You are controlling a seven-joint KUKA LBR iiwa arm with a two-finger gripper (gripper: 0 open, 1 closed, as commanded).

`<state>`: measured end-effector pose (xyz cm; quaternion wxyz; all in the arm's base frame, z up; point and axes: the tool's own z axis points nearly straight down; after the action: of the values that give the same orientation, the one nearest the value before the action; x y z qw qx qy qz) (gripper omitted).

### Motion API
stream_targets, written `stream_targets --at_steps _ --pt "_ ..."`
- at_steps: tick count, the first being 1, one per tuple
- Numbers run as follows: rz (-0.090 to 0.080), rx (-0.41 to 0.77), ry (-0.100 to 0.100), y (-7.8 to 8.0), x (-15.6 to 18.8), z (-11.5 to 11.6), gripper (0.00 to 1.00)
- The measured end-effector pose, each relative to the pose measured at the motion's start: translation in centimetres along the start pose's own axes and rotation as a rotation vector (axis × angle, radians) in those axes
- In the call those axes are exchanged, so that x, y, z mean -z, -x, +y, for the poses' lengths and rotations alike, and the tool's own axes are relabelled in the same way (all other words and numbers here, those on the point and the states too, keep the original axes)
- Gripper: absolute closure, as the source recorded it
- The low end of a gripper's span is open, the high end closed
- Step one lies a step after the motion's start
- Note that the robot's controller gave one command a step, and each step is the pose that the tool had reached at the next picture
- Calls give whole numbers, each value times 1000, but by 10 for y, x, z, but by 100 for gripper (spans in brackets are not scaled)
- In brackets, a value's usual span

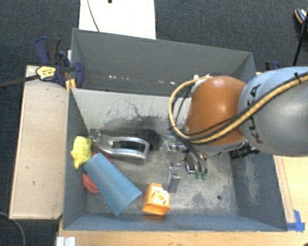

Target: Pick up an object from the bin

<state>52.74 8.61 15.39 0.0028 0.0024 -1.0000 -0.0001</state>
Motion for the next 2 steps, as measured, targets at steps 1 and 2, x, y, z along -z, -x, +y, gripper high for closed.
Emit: stream_targets --at_steps 1,2 --pt "-8 -2 1 2 4 0 0" --pt "-15 56 1 -11 -24 3 0"
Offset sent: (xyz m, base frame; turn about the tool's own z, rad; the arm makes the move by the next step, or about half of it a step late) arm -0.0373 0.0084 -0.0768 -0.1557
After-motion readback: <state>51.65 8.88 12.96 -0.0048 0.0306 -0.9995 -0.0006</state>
